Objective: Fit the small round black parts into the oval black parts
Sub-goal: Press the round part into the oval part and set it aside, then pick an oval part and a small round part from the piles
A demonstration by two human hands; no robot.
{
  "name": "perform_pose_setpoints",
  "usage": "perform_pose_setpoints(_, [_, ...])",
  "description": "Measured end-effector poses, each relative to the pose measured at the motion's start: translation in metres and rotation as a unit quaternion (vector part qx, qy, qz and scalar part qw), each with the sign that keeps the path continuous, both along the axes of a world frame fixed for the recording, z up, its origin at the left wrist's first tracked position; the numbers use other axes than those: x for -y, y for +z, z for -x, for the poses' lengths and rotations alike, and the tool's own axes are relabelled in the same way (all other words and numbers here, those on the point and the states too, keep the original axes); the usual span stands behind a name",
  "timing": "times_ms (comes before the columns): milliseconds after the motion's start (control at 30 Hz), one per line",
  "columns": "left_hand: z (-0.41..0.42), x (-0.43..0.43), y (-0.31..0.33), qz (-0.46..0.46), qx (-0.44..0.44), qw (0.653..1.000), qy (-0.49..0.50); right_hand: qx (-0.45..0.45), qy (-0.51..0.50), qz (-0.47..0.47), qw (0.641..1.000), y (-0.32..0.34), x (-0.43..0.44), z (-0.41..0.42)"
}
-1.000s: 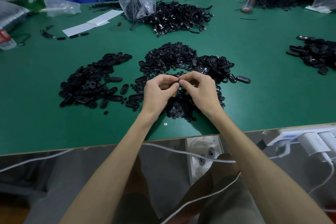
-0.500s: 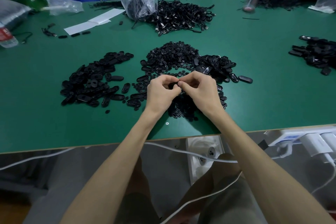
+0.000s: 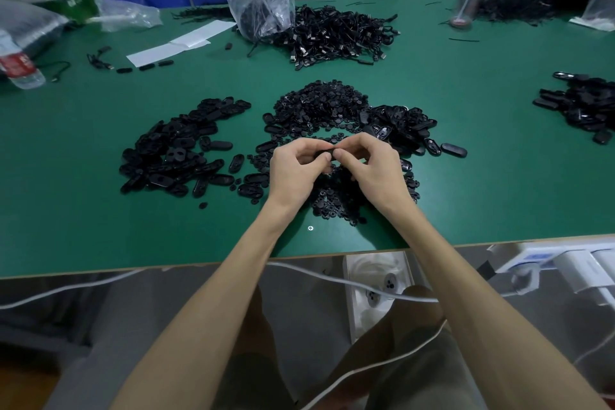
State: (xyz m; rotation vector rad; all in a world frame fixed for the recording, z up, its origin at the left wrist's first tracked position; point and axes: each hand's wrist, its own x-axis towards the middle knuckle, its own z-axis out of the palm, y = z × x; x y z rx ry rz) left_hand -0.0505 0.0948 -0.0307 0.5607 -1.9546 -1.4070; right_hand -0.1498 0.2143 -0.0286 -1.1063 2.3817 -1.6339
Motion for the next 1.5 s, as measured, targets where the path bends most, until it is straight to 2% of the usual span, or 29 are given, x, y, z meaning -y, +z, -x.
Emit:
perform_pose_setpoints(200, [0.000,0.002,-0.001,0.004,-0.012,1.000,0.004,0.021,0.014,0.000,1.000,-0.001,0.001,-0.001])
perform_pose_setpoints(333, [0.001,-0.005,0.003,0.096,-0.019,0.995,0.023,0.079,-0.003,0.084,0.993,0.002,-0.002,0.000])
perform_pose_setpoints(467, [0.000,-0.007,0.011,0.135,-0.025,0.990,0.036,0.191,-0.110,0.193,0.956,0.001,-0.006,0.008])
perform_pose_setpoints(567, [-0.007,0.006,0.019,0.154,0.000,0.986,0.064,0.261,-0.144,0.261,0.918,-0.001,-0.007,0.017])
perform_pose_setpoints(667, [-0.022,0.042,0.025,0.201,0.117,0.964,0.132,0.317,-0.157,0.307,0.884,-0.002,-0.008,0.024])
perform_pose_setpoints(733, [-0.039,0.070,0.023,0.259,0.238,0.921,0.168,0.341,-0.171,0.331,0.863,-0.003,-0.008,0.028])
perform_pose_setpoints(800, [-0.056,0.092,0.021,0.312,0.341,0.864,0.199,0.346,-0.191,0.352,0.849,-0.003,-0.007,0.029])
perform_pose_setpoints(867, [-0.068,0.105,0.020,0.326,0.398,0.832,0.210,0.337,-0.204,0.356,0.847,-0.003,-0.004,0.028])
perform_pose_setpoints(1000, [-0.072,0.112,0.016,0.335,0.394,0.832,0.202,0.300,-0.195,0.293,0.887,-0.002,0.000,0.023])
perform_pose_setpoints(1100, [-0.072,0.111,0.013,0.326,0.354,0.853,0.201,0.269,-0.167,0.240,0.918,-0.001,0.000,0.017])
perform_pose_setpoints(1200, [-0.073,0.111,0.011,0.329,0.332,0.863,0.190,0.173,-0.131,0.141,0.966,0.000,0.000,0.011])
perform_pose_setpoints(1267, [-0.074,0.113,0.011,0.333,0.310,0.870,0.191,0.091,-0.073,0.057,0.992,-0.001,0.002,0.007])
perform_pose_setpoints(1367, [-0.078,0.114,0.011,0.332,0.277,0.876,0.212,-0.005,0.002,-0.065,0.998,-0.003,0.008,0.003])
perform_pose_setpoints(1500, [-0.083,0.116,0.006,0.378,0.294,0.851,0.216,-0.050,0.033,-0.173,0.983,-0.005,0.012,0.004])
